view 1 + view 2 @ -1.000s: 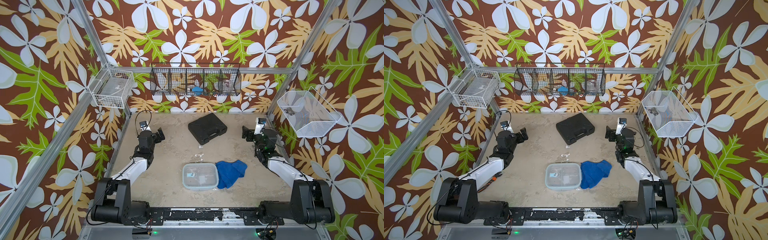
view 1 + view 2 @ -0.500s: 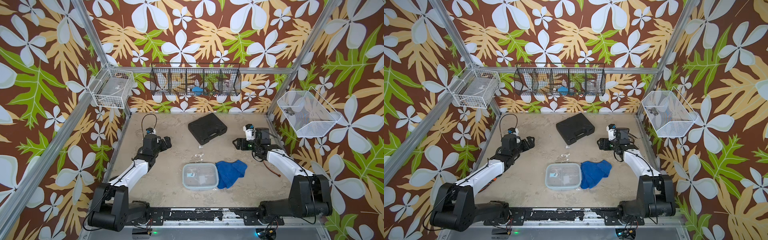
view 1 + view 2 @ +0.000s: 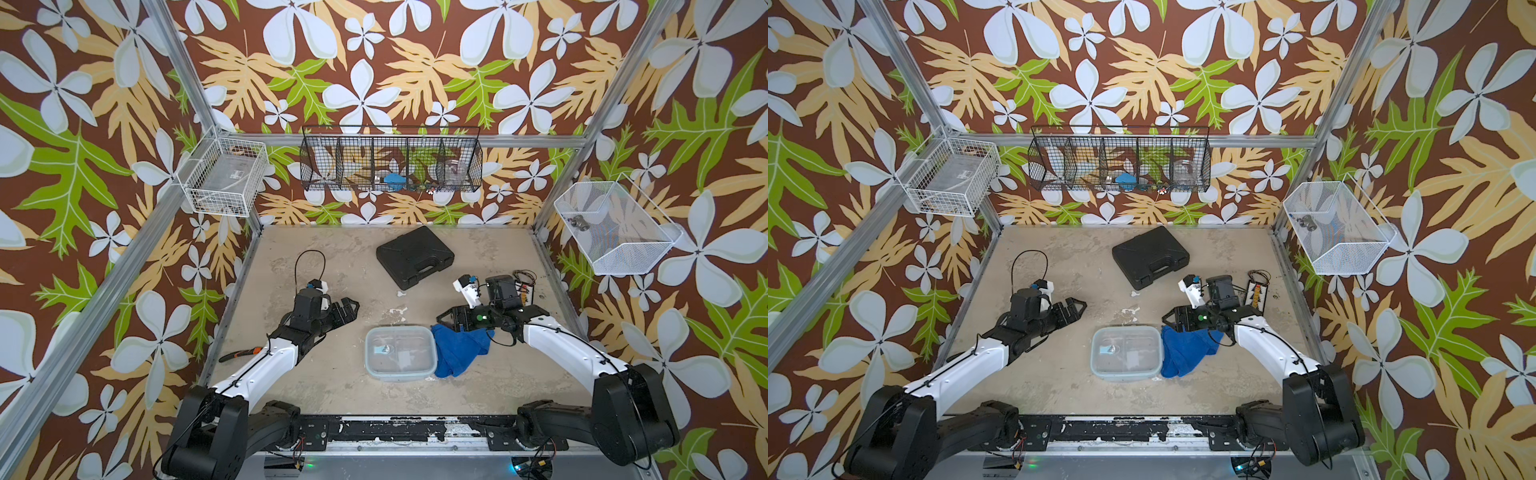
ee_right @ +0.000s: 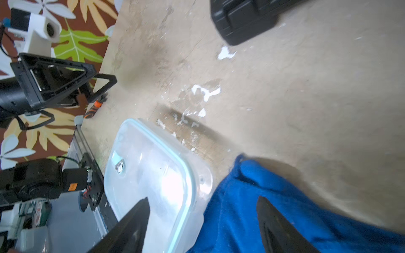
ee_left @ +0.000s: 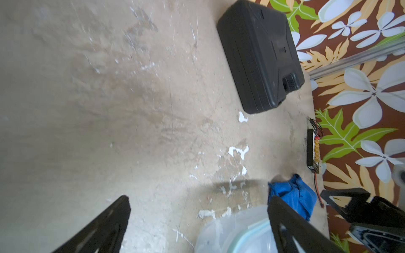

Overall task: Wipe the insides of the lunch boxes
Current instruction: Move the lunch box to the center of the board.

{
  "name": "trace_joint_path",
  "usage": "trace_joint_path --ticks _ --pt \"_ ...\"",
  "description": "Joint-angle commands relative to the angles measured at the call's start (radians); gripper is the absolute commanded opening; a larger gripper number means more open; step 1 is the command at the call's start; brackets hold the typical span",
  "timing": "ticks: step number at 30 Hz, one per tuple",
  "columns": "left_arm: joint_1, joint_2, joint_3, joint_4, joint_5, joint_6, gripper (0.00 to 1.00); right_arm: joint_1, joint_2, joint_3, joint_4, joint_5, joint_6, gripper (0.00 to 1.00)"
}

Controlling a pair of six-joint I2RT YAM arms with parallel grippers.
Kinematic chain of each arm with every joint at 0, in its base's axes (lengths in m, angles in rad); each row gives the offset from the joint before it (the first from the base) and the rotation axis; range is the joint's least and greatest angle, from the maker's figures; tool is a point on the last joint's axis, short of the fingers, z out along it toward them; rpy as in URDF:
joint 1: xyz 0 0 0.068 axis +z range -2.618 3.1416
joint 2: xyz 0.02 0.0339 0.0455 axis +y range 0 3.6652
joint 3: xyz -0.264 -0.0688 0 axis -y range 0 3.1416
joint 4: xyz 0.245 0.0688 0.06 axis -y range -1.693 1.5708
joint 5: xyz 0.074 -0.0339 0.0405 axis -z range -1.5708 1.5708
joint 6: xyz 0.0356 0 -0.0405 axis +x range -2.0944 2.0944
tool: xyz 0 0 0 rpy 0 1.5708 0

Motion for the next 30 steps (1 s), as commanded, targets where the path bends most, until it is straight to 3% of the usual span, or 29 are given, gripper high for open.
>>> trace_joint_path --ticks 1,6,12,30 --pt "-0.014 -0.037 -0.029 -0.044 0.063 -0.068 1.00 0.042 -0.010 -0.011 -0.036 -0.003 0.034 0.80" --pt "-0.035 -0.141 -0.120 -0.049 0.108 -0.148 1.00 0.045 -0.067 -0.060 -0.069 -0.023 0.053 0.79" --pt "-0.108 -0.221 -0.175 -0.045 0.078 -0.211 1.00 0.052 -0.069 -0.091 -0.078 -0.077 0.082 0.79" --pt "-0.250 -0.092 -0.204 0.146 0.098 -0.312 1.00 0.129 -0.012 -0.154 0.040 -0.109 0.207 0.78"
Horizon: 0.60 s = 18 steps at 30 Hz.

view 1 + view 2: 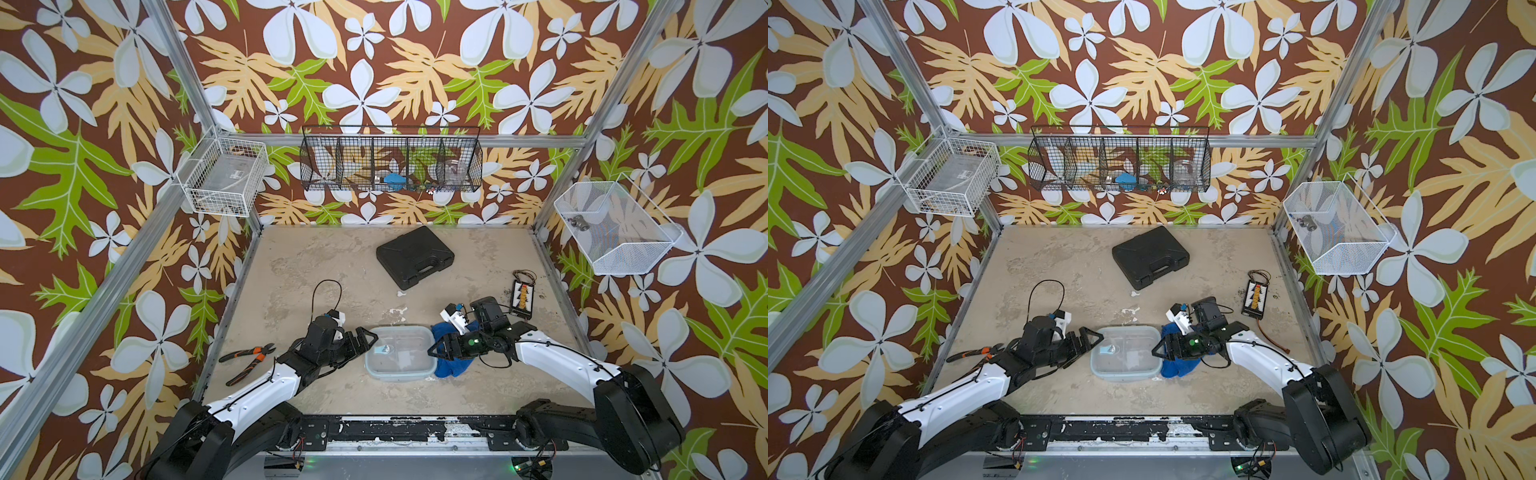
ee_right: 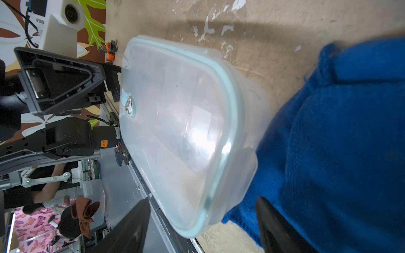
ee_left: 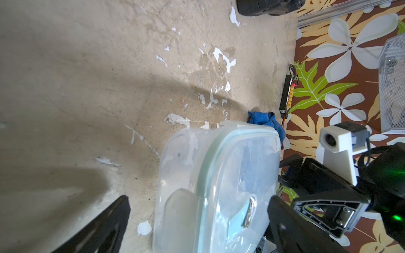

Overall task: Wipe the insides of the lunch boxes
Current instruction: Move the lunch box to the center of the board.

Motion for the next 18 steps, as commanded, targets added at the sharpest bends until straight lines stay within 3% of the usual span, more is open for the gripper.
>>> trace_joint_path --ticks 1,18 --pt "-0.018 0.018 -0.006 0.072 0.006 -0.033 1.00 0.005 0.013 0.000 0.060 -0.013 0.035 0.78" --pt "-0.039 0.130 0.008 0.348 -0.002 -0.169 1.00 0.022 0.139 0.074 0.222 -0.019 0.143 0.76"
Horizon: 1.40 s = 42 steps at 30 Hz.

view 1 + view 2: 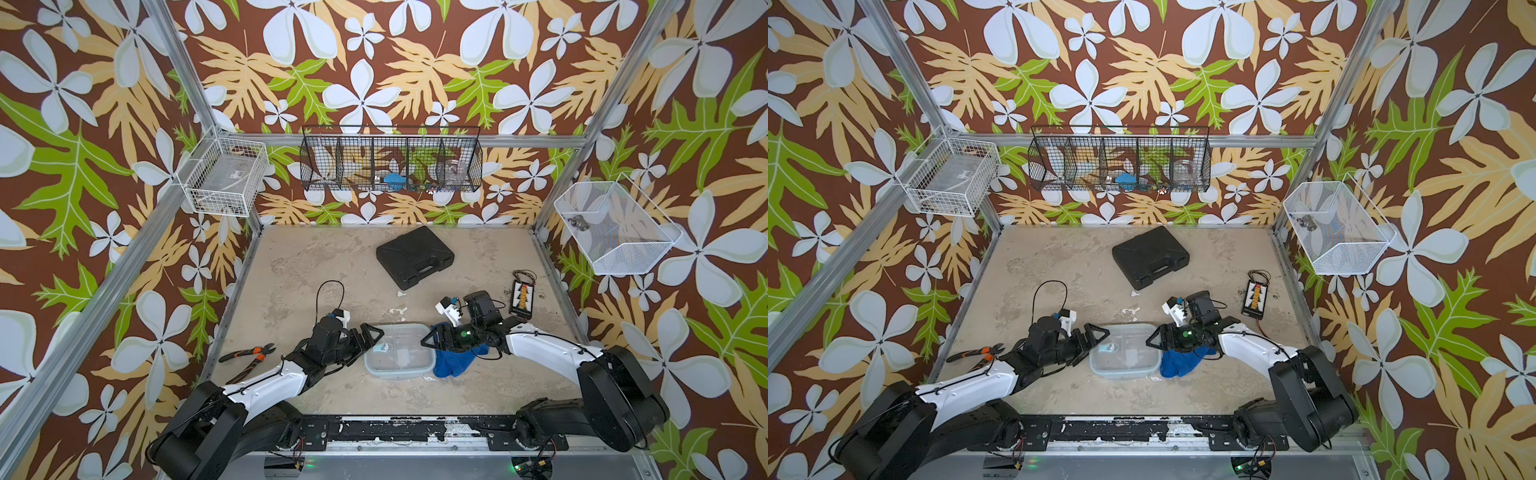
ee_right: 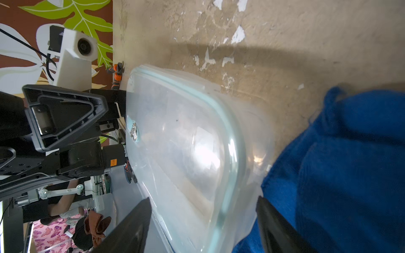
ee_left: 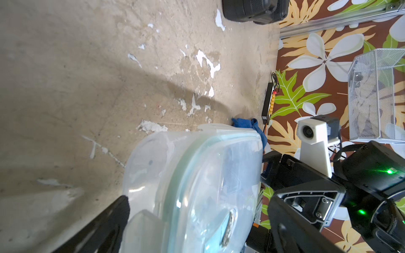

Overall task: Wipe the insides of the lunch boxes
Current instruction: Move the lunch box to the center of the board.

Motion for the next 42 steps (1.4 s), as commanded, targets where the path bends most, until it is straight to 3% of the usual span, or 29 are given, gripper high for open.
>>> trace_joint_path --ticks 1,15,26,37,42 --pt "0.000 0.034 0.031 0.146 0.024 -0.042 1.00 0.004 0.033 0.026 0.086 -0.018 0.043 0.76" --pt "0.026 0.317 0.230 0.312 0.028 -0.020 1.00 0.004 0.241 0.205 0.197 0.022 0.072 0.77" --pt "0.107 0.410 0.335 0.298 0.047 0.016 1.00 0.004 0.379 0.369 0.163 0.040 0.043 0.77" --pt "0.162 0.427 0.364 0.186 0.023 0.045 1.00 0.004 0.331 0.382 0.000 0.189 -0.065 0.80" --pt "0.178 0.416 0.376 0.109 -0.015 0.055 1.00 0.004 0.318 0.405 -0.106 0.347 -0.146 0.87"
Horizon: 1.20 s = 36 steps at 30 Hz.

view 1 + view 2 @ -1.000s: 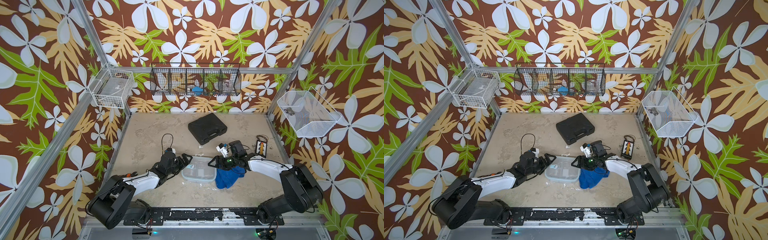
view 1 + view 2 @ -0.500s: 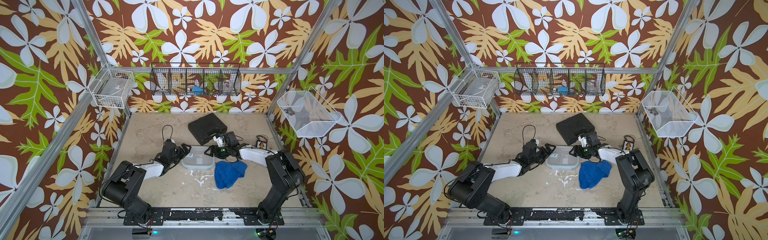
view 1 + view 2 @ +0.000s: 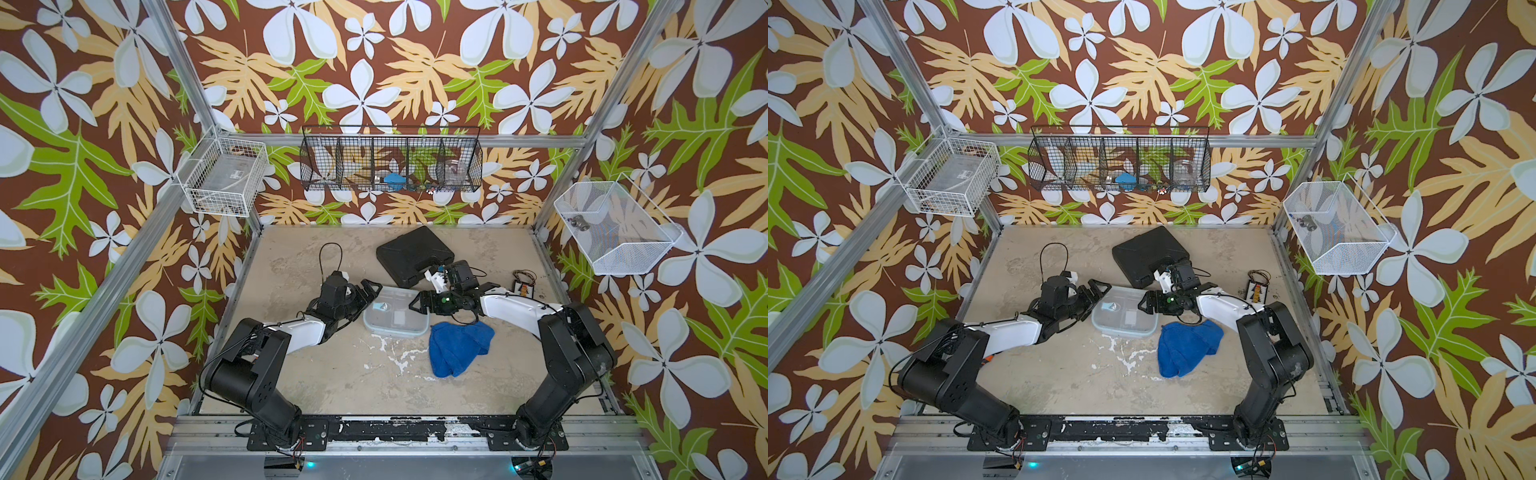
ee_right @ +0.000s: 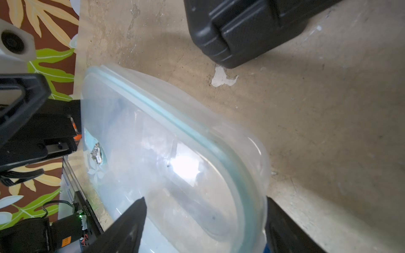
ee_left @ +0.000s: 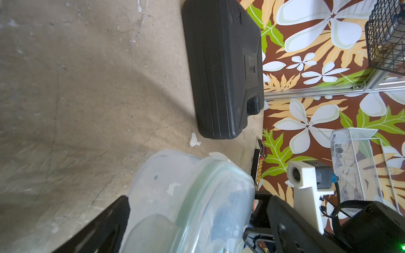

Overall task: Wipe the insides of the lunch boxes
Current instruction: Move the lunch box to the center of the board, then open the fastener of the lunch box.

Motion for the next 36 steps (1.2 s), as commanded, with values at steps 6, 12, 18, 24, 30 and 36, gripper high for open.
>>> trace_joint_path --ticks 6,12,18,24,30,36 --pt "0.026 -0.019 0.026 -0.078 -0.014 0.042 1.00 0.001 0.073 0.088 -0.075 0.072 -0.085 0.87" --pt "0.026 -0.070 -0.014 -0.119 -0.064 0.019 1.00 -0.002 0.059 0.122 -0.096 0.137 -0.110 0.90" --pt "0.026 -0.167 -0.241 0.167 -0.086 -0.167 1.00 -0.005 -0.009 0.096 -0.089 0.292 -0.140 0.90" --pt "0.017 -0.163 -0.282 0.279 -0.088 -0.206 1.00 0.011 -0.065 0.083 -0.027 0.345 -0.158 0.88" --pt "-0.026 -0.125 -0.300 0.451 -0.130 -0.257 1.00 0.047 -0.129 0.026 0.116 0.354 -0.169 0.78" --pt "-0.063 -0.048 -0.388 0.658 -0.215 -0.338 1.00 0.071 -0.132 -0.029 0.217 0.358 -0.164 0.72"
